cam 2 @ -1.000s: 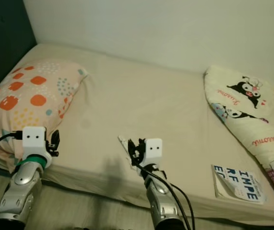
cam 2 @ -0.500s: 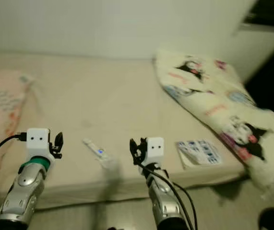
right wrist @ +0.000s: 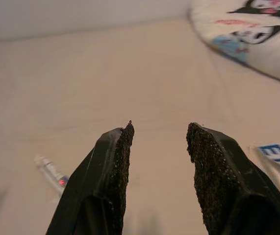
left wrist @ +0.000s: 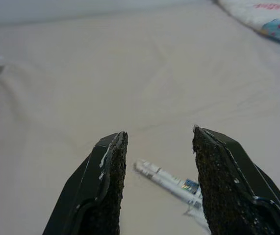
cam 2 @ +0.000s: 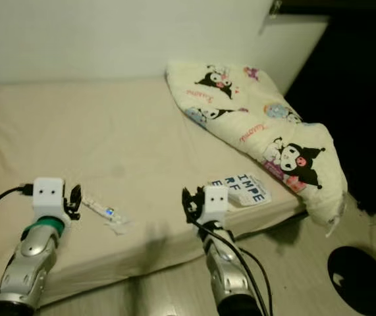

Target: Clean up the room

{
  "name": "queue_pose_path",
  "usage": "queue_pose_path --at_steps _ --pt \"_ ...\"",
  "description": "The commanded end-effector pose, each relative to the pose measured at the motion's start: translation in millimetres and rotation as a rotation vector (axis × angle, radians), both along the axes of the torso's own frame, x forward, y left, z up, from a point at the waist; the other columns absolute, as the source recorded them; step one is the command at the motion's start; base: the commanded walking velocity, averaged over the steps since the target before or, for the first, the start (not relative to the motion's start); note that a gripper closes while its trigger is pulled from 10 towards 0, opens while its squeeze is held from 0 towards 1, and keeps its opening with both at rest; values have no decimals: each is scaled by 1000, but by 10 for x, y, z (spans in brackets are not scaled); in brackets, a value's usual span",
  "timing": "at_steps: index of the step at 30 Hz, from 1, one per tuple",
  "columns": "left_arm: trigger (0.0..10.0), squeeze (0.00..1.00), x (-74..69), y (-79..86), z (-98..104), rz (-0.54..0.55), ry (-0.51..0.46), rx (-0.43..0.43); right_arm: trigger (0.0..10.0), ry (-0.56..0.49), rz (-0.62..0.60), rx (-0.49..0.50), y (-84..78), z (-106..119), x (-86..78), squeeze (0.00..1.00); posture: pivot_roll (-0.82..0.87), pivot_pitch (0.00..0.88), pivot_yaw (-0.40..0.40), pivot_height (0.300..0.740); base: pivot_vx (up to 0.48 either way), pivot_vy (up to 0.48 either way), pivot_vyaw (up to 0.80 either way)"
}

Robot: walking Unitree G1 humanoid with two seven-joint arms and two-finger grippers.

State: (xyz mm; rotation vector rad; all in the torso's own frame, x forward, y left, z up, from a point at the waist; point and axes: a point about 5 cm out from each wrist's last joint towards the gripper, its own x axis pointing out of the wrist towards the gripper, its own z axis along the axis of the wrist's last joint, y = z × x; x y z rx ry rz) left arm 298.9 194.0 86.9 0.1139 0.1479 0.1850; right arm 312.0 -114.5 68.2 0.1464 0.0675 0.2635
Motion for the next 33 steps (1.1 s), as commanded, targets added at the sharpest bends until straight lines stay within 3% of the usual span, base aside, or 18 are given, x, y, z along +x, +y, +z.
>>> queue_pose_path --at_steps 1,4,6,9,11,19,27,33 --pt "10000 0 -38 -26 -75 -1 17 7 10000 29 18 -3 6 -61 -25 0 99 53 -52 723 0 0 0" --pt "10000 0 -46 -28 -80 3 13 12 10000 33 47 2 44 -63 -32 0 98 53 -53 723 0 0 0" --pt "10000 0 -73 -55 -130 1 22 30 10000 44 143 -1 176 -76 -55 0 98 56 -56 723 0 0 0" --pt "10000 0 -91 -71 -170 -20 30 53 10000 46 151 -4 209 -78 -49 0 101 56 -59 723 0 0 0" --pt "10000 0 -131 -120 -225 -117 30 113 10000 41 146 -1 237 -63 -32 0 103 59 -63 718 0 0 0" --pt "10000 0 -201 -191 -270 -290 57 106 10000 29 139 -2 218 -31 -4 0 110 69 -78 678 0 0 0" --pt "10000 0 -279 -178 -353 -413 97 200 10000 24 142 -15 154 -35 -15 0 103 62 -83 633 0 0 0" --pt "10000 0 -260 -135 -316 -392 73 213 10000 24 123 -21 109 -31 1 0 102 72 -87 608 0 0 0"
